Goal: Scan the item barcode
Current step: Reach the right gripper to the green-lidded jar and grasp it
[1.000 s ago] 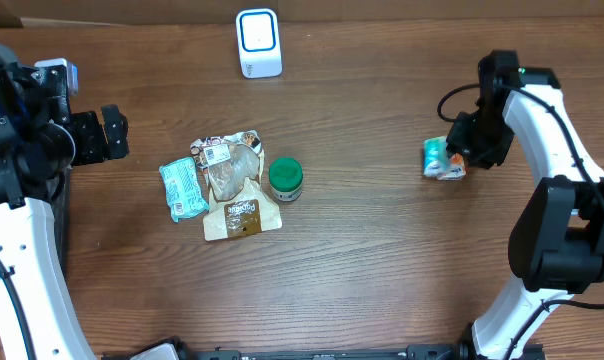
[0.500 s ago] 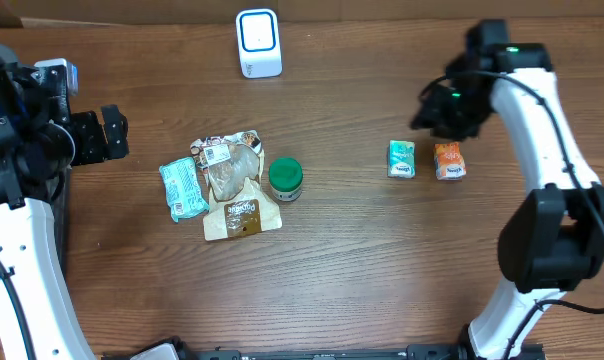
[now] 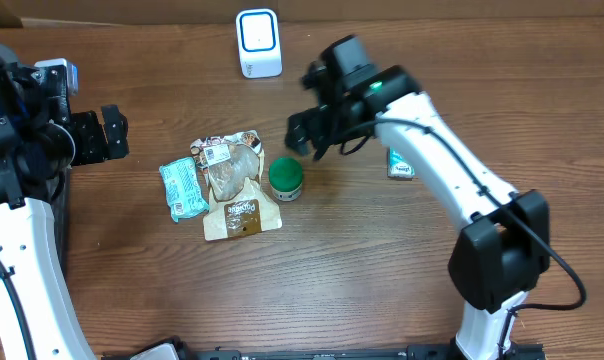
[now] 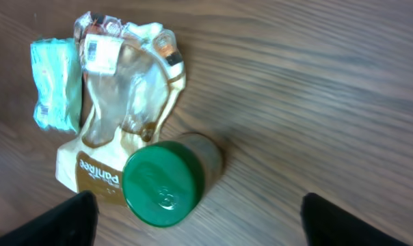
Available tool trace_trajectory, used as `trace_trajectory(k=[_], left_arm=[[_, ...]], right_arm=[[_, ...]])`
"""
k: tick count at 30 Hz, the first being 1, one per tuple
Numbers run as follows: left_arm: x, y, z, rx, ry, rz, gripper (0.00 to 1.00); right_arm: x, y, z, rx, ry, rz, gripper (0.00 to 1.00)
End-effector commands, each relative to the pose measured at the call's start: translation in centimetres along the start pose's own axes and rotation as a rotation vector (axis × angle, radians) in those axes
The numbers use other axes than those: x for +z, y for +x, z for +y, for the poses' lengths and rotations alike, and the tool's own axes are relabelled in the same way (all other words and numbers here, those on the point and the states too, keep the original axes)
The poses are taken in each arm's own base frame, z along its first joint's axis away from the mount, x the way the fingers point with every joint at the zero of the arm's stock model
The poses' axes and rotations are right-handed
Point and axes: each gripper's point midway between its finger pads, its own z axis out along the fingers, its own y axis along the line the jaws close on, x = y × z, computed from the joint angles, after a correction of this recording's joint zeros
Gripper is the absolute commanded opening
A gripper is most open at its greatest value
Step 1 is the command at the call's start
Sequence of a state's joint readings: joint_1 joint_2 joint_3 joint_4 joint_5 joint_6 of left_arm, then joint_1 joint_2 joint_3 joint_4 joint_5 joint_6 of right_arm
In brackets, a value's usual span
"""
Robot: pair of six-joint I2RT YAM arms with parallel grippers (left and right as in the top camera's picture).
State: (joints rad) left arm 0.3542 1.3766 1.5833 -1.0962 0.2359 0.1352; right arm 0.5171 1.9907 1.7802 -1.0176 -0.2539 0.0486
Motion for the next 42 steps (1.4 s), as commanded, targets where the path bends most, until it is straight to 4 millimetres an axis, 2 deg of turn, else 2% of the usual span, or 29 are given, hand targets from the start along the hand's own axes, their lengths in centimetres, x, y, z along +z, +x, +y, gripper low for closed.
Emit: trace_trajectory(k=[1,6,10,20,27,30,34,42], left_arm=[[-0.3,-0.3,-0.3,0.026,0.012,-0.012,1.00],[-0.3,-0.3,-0.3,0.026,0.012,-0.012,1.00],[-0.3,-0.3,-0.3,0.026,0.012,-0.012,0.99],[-0.3,-0.3,-0.3,0.026,0.012,-0.012,1.00],[-0.3,-0.3,-0.3,0.026,0.012,-0.012,1.00],[-0.3,-0.3,-0.3,0.026,0.011,-0.012,0.99],[-0.3,-0.3,-0.3,0.026,0.012,-0.012,1.00],[-0.3,-0.3,-0.3,0.026,0.012,-0.012,1.00]], right_arm=[[1.9,0.3,0.5,-0.177,0.094,0.026,1.00],[4.0,1.5,2.2,-0.328,0.138,0.076,1.00],[5.6,2.4,2.6,-0.382,0.162,0.115,1.00],[6.5,3.5,3.1,-0.398,0.122,0.149,1.00],[7.6,4.8,2.4,-0.393,0.124,0.176,1.00],[7.8,4.9,2.4,-0.394,0.125,0.174,0.91],[7.9,4.7,2.4,-0.395,0.124,0.168,0.70],[7.8,4.6,2.4,-0.384,0.125,0.163,0.54]])
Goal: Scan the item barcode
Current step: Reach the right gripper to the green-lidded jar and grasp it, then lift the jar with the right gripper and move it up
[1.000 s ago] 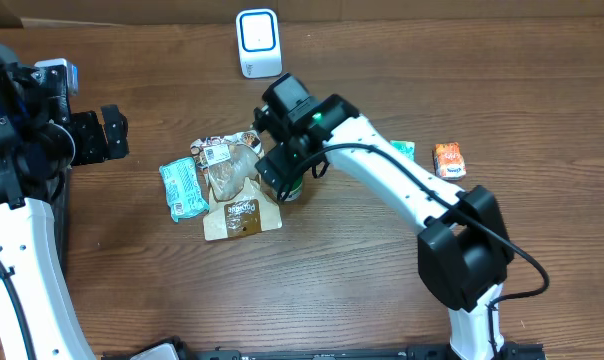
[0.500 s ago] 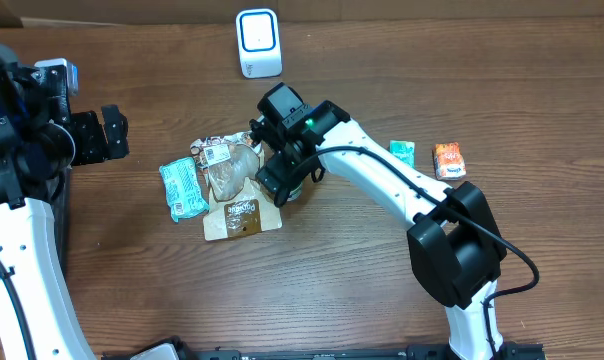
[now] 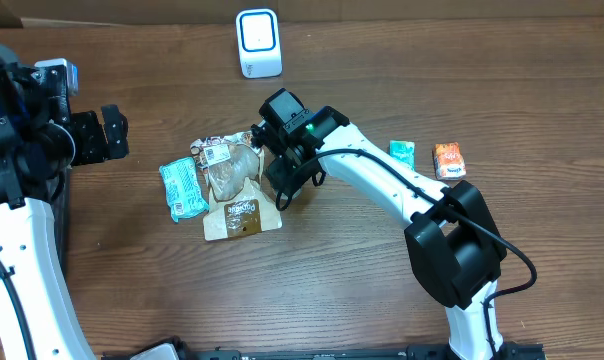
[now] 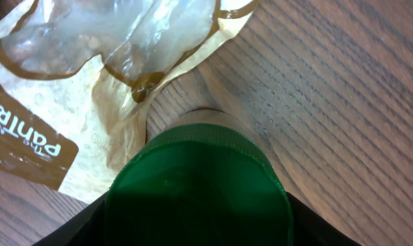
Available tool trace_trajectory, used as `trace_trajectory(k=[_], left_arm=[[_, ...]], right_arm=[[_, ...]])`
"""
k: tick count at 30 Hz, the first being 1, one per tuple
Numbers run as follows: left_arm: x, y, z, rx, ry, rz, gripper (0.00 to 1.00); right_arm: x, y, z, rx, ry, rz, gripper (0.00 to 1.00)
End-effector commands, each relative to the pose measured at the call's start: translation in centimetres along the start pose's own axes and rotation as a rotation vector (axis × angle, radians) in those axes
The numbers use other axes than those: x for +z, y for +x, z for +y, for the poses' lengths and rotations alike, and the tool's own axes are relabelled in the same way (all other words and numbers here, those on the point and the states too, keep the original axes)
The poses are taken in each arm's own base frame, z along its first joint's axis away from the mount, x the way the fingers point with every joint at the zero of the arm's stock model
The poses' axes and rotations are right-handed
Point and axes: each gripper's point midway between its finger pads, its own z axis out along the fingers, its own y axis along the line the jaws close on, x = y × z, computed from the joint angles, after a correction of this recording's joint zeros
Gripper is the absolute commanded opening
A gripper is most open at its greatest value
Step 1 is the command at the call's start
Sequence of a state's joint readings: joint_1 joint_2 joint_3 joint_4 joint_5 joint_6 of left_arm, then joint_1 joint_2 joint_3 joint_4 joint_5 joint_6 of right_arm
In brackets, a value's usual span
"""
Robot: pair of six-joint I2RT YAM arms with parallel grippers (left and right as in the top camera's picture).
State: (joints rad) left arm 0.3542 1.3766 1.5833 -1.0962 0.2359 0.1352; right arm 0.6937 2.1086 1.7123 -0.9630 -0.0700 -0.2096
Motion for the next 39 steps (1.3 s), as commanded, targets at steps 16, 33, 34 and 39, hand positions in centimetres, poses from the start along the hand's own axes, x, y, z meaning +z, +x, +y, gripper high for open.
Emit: trace_trajectory(k=[16,33,34,39], left_arm=[[-0.3,-0.3,-0.3,0.026,0.011,-0.012,0.99],[-0.3,-0.3,-0.3,0.026,0.012,-0.012,1.00],[-0.3,-0.3,-0.3,0.026,0.012,-0.012,1.00],[-0.3,-0.3,-0.3,0.026,0.012,-0.012,1.00]], right_arm=[[-9.2,-4.2,-2.3,0.321,-0.372,-0.165,0.40],[-18.6,-2.3,-8.0,0.531,-0.929,-0.371,0.36],[-18.8,-2.2,-7.9,0.528,-0.941,-0.376,0.36],[-19.5,-2.0,-7.3,0.514,-0.988,-0.382,0.36]])
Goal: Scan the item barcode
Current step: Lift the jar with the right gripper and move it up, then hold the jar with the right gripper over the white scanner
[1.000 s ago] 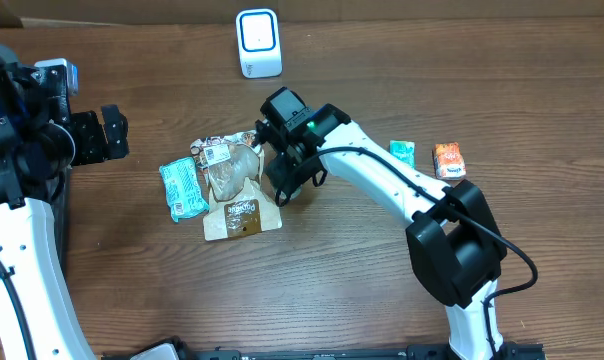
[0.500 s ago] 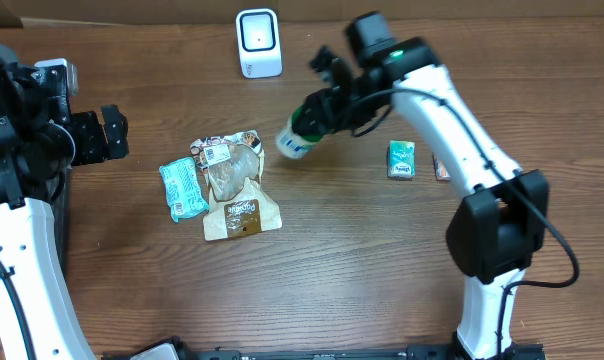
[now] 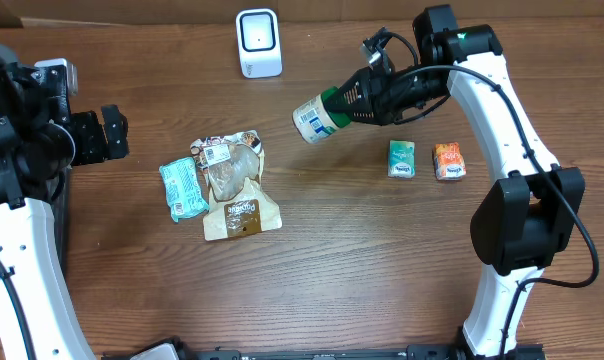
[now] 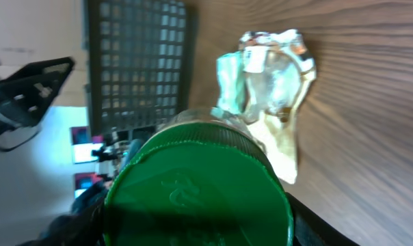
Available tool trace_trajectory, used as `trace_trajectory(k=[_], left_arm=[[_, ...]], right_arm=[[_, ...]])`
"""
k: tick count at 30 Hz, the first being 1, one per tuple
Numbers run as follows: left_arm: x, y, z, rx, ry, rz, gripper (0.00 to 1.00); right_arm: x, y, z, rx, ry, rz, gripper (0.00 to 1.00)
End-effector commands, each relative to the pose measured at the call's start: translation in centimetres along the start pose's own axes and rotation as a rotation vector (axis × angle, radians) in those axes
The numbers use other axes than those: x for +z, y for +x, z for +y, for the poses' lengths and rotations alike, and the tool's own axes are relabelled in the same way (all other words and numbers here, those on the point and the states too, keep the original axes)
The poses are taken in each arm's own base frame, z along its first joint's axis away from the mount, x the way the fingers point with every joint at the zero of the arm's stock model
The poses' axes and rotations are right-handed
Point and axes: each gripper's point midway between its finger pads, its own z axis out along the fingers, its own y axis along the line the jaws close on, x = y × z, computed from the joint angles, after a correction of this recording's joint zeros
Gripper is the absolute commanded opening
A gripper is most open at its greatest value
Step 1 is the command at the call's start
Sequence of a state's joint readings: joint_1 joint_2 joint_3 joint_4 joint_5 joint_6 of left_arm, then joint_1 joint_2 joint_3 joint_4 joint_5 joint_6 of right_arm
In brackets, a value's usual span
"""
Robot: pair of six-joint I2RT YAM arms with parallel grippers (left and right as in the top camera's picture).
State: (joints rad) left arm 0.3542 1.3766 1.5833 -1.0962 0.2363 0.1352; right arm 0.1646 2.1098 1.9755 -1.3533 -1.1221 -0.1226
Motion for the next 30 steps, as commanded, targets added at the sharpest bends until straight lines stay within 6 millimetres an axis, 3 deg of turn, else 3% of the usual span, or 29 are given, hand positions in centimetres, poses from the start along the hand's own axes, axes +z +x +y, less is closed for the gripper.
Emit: trace_trajectory(k=[1,13,16,20,24,27,30], left_arm=[[-0.3,-0.3,-0.3,0.026,0.011,-0.012,1.00],[-0.3,-0.3,-0.3,0.026,0.011,-0.012,1.00],[-0.3,-0.3,-0.3,0.026,0.011,-0.012,1.00],[-0.3,-0.3,-0.3,0.026,0.011,-0.012,1.00],[-0.3,-0.3,-0.3,0.026,0.011,-0.012,1.00],[-0.3,-0.3,-0.3,0.026,0.011,-0.012,0.99],[-0.3,-0.3,-0.3,0.026,0.011,-0.012,1.00]], right_arm=[[-0.5,-0.2,3.2,-0.078,-0.115,-0.017,0.36],[-0.4,-0.2,3.0,-0.103,-0.098,-0.016,0.36],[0.1,-1.0,2.3,-0.165,-0.042,-0.029,0.32],[1.5,-4.6,-1.6,-0.169,0.267,-0.123,0.31],[2.0,-8.8,-3.9,-0.279,0.598,-0.277,0.33],[1.6,-12.0,-3.9,-0.383,0.817,-0.423,0.33],[1.7,-15.2,-2.4,-0.582,0.979,-0.545,0.35]])
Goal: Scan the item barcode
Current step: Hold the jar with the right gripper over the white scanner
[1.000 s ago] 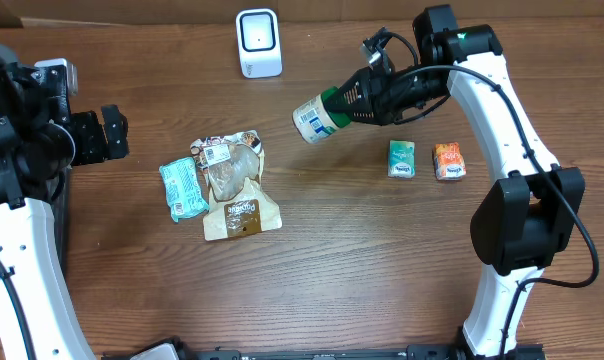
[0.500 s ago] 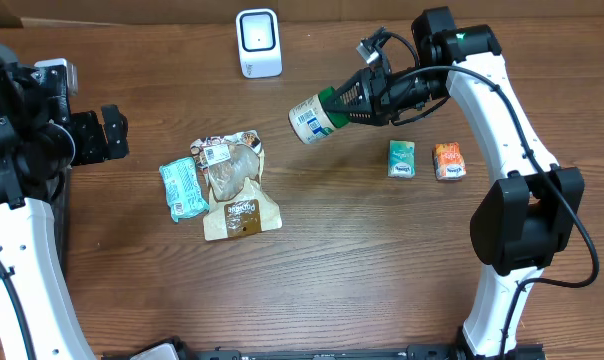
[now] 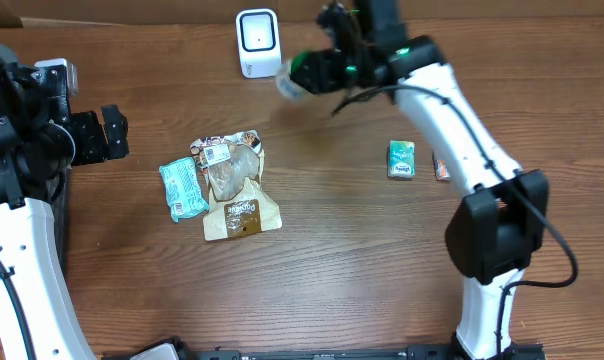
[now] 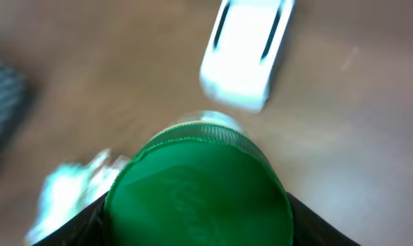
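My right gripper (image 3: pixel 317 72) is shut on a jar with a green lid (image 4: pixel 196 188), held on its side in the air. The jar (image 3: pixel 294 80) points its base toward the white barcode scanner (image 3: pixel 257 42) at the back of the table and hangs just right of it. In the right wrist view the lid fills the lower frame, the scanner (image 4: pixel 246 55) lies beyond it, and the picture is blurred. At the far left my left gripper (image 3: pixel 110 133) hangs over the table edge with its jaws apart, holding nothing.
A tan bread bag (image 3: pixel 235 185) and a teal packet (image 3: pixel 183 187) lie left of centre. A small teal box (image 3: pixel 401 159) rests at the right, with an orange item (image 3: pixel 440 166) partly hidden behind my right arm.
My right gripper has moved left and back with the jar, from mid-table to just right of the scanner. The left arm has not moved.
My right gripper was open above the upright green-lidded jar beside the bread bag. Then it was down around the jar. A second ago it held the jar sideways in the air over the table's middle, and now holds it by the scanner.
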Available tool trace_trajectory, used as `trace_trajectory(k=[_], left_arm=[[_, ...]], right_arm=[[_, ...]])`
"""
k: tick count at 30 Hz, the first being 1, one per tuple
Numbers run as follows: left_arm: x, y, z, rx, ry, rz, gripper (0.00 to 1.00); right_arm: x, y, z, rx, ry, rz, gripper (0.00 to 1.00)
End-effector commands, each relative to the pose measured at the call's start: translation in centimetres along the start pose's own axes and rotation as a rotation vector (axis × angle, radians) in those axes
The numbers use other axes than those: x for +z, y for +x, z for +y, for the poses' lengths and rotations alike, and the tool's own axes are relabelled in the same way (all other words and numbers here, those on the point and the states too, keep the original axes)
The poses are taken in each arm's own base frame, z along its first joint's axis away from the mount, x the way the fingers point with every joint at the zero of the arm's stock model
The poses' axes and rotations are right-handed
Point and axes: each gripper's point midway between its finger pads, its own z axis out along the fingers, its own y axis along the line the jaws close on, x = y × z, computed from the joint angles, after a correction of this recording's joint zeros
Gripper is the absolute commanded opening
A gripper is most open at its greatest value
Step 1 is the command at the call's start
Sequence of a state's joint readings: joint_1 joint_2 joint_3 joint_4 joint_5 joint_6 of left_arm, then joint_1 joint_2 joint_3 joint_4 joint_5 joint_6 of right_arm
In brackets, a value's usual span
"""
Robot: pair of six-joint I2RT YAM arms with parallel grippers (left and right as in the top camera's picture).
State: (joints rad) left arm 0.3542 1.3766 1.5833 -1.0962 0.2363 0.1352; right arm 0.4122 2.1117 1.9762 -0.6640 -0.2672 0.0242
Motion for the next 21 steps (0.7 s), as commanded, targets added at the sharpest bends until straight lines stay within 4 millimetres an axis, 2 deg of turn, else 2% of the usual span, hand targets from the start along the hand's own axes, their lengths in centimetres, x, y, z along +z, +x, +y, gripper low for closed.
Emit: trace_trajectory(k=[1,4,9,10,14,21], left_arm=[[-0.3,-0.3,-0.3,0.026,0.011,-0.012,0.99],[-0.3,-0.3,-0.3,0.026,0.011,-0.012,1.00],[-0.3,-0.3,-0.3,0.026,0.011,-0.012,1.00],[-0.3,-0.3,-0.3,0.026,0.011,-0.012,1.00],[-0.3,-0.3,-0.3,0.026,0.011,-0.012,0.99],[-0.3,-0.3,-0.3,0.026,0.011,-0.012,0.99]], right_arm=[[-0.2,-4.3,-2.3,-0.182,0.332,-0.163,0.37],[1.2,-7.1,-0.9,-0.380,0.380,-0.280,0.43],[3.8,-9.2,-0.5,-0.579,0.421,-0.405,0.45],[4.3,-9.3,-0.6,-0.612,0.430,-0.417,0.47],[7.1,-9.0,-1.3,-0.837,0.496,-0.437,0.48],[9.1,-8.5,-0.8,-1.026,0.501,-0.456,0.46]])
